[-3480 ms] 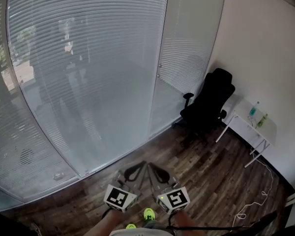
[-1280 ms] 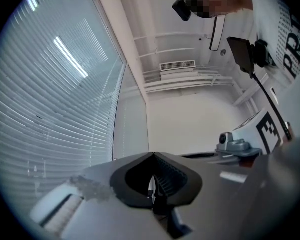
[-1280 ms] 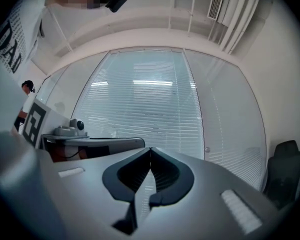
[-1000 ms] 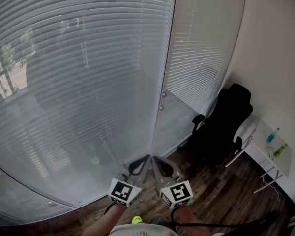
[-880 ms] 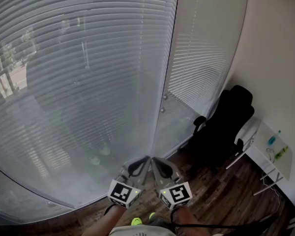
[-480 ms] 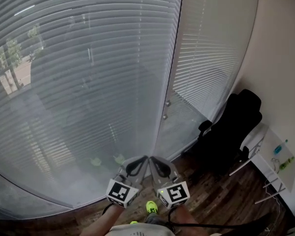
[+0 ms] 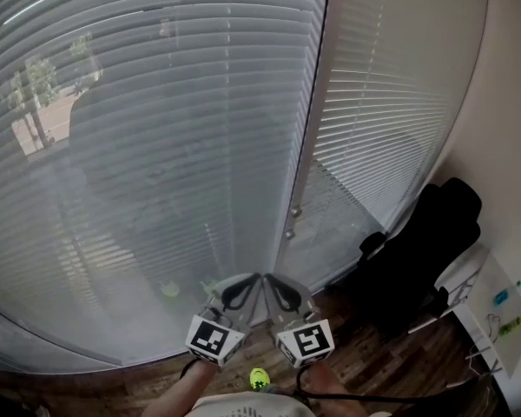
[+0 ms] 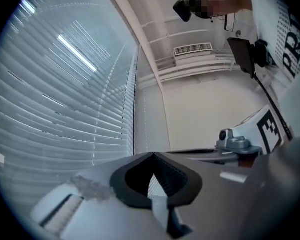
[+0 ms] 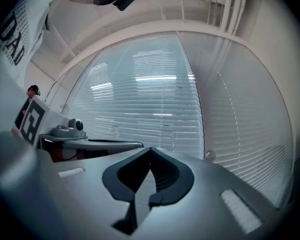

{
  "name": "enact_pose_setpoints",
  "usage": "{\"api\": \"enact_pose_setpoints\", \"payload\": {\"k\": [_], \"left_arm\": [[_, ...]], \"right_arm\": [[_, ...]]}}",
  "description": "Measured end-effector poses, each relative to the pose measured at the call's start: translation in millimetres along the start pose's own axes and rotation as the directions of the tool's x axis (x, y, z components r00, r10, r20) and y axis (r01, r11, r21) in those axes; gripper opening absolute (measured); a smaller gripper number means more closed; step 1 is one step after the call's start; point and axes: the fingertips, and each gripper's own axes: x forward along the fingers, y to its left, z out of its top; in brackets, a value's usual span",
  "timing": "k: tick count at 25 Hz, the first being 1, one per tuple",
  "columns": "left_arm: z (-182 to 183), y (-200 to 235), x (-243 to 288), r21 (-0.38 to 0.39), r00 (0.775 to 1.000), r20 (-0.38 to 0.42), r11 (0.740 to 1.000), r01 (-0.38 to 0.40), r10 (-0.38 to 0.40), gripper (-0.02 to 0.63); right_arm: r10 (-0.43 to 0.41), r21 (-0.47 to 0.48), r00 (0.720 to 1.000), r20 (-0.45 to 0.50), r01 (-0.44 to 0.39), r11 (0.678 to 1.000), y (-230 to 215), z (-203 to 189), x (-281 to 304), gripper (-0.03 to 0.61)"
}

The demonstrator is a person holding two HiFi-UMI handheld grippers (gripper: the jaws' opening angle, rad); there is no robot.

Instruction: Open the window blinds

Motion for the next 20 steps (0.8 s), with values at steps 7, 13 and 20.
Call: {"api": "enact_pose_setpoints", "payload": {"k": [7,13,20], "left_arm": [[3.5,13.1,50.5,-0.007,0.998,0.019,0.998,-0.066,0.066,-0.008],[-14.6,13.7,71.6,0.001,0.996,0.004,0.996,-0.09,0.09,-0.008],[-7.7,23.1,93.5,-0.005,0.997,0.02,0.997,-0.079,0.079,-0.008]], "right_arm": [[0.055,-0.011,0.998,0.022,-0.054,0.998,-48.6,2.0,23.3,0.009],[0.068,-0.009,0.998,0.008,-0.068,0.998,-71.5,-14.1,27.3,0.009],[0.061,-0.022,0.998,0.007,-0.06,0.998,-90.9,-8.2,40.5,0.009]]}}
